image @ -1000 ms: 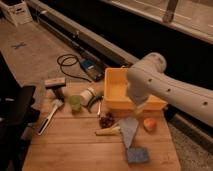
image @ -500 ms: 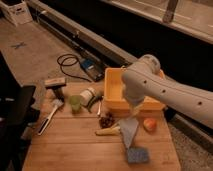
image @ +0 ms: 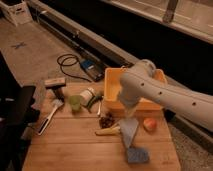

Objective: Place grapes in table surface

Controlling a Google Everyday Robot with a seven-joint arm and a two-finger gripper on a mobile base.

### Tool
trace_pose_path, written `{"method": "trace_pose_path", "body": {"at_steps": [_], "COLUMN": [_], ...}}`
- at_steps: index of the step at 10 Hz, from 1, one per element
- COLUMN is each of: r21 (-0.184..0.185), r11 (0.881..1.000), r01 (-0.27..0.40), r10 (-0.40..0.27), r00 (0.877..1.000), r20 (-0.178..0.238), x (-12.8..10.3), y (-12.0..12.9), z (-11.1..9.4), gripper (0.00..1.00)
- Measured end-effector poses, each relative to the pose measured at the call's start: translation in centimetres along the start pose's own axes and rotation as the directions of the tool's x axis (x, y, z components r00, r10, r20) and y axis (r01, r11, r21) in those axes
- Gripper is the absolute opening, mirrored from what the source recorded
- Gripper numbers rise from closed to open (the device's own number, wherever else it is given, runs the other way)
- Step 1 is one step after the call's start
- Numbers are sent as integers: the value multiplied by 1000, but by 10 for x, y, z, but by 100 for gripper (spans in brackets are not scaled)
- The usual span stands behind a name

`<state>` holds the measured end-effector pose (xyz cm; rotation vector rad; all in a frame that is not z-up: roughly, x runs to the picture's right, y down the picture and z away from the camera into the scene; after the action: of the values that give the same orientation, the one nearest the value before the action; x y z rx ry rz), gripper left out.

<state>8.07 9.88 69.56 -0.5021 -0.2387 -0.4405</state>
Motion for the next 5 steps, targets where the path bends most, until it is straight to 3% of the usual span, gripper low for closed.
{"method": "trace_pose_path", "body": {"at_steps": [2,5], "r21": [-3,-14], "r11": [999,995], "r01": [46,103], "r10": [-45,-100], "r00": [996,986], "r20": [76,136], "x": [-33,-66], "y": [-14,-30], "z": [30,56], "gripper": [65,65]}}
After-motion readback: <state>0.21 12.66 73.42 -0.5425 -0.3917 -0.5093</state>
